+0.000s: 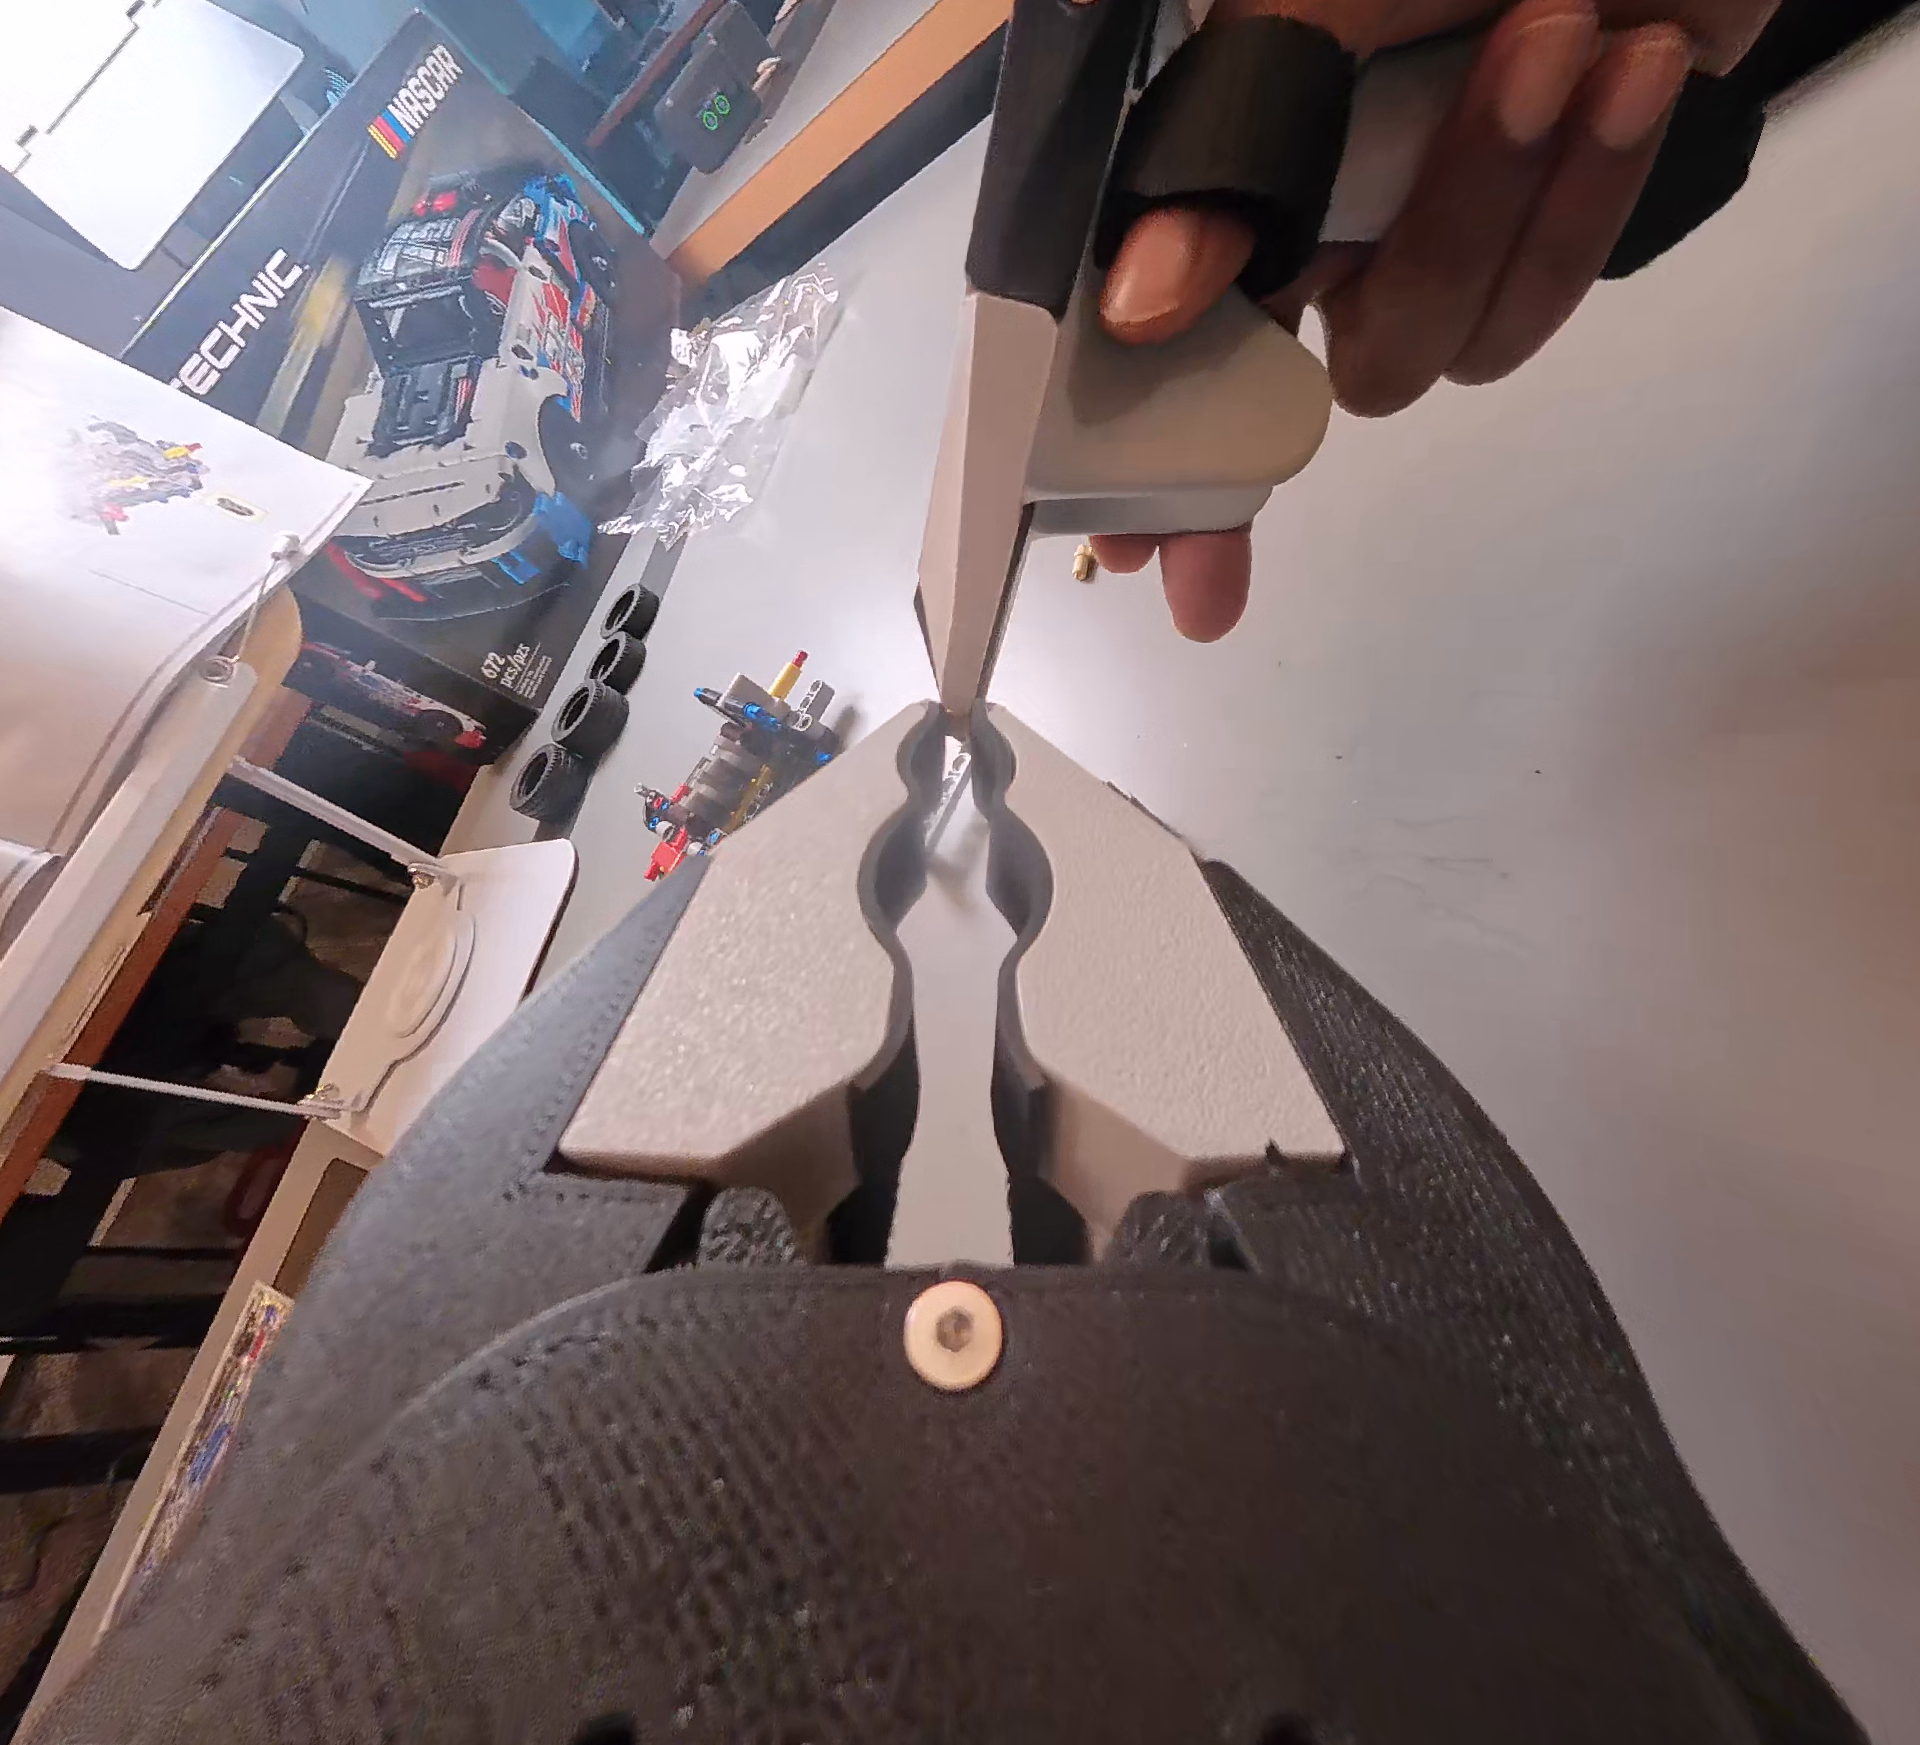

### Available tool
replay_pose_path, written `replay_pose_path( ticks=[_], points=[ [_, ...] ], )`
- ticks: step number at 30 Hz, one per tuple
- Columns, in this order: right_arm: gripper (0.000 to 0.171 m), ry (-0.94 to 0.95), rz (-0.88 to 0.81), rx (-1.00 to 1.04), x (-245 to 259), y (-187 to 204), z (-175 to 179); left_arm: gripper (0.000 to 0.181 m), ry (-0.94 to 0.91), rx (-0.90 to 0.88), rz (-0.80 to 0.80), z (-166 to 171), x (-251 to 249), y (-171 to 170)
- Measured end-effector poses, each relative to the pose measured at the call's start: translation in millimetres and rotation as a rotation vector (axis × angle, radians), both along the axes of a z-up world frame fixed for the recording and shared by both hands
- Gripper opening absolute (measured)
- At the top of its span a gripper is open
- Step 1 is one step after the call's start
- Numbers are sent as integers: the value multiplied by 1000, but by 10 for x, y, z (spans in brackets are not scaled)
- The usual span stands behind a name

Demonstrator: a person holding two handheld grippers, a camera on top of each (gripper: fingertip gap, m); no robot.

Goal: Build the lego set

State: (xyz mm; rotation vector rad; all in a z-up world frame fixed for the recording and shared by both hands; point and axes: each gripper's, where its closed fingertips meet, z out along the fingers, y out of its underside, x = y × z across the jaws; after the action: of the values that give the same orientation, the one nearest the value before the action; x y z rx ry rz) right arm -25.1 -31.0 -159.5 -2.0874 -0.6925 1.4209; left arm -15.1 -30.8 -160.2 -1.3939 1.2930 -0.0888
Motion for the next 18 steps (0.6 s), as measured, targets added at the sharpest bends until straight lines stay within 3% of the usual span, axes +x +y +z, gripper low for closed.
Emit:
replay_pose_path(
  ticks=[1,6,10,14,18],
  points=[
    [4,4,-2,-1,1,-1,-5,2,2,-1,1,-5,1,-1],
    [3,3,85,100,6,-23,91,8,-133,-120,-54,82,12,-36],
    [3,-98,273,352,48,-15,274,18,-246,-389,-113,7,-94,-11],
    [3,-307,498,602,82,2,265,25,-209,-612,-117,-333,-194,19],
    [3,-517,713,736,51,-20,-42,26,-90,-657,-90,-630,-210,18]
  ],
)
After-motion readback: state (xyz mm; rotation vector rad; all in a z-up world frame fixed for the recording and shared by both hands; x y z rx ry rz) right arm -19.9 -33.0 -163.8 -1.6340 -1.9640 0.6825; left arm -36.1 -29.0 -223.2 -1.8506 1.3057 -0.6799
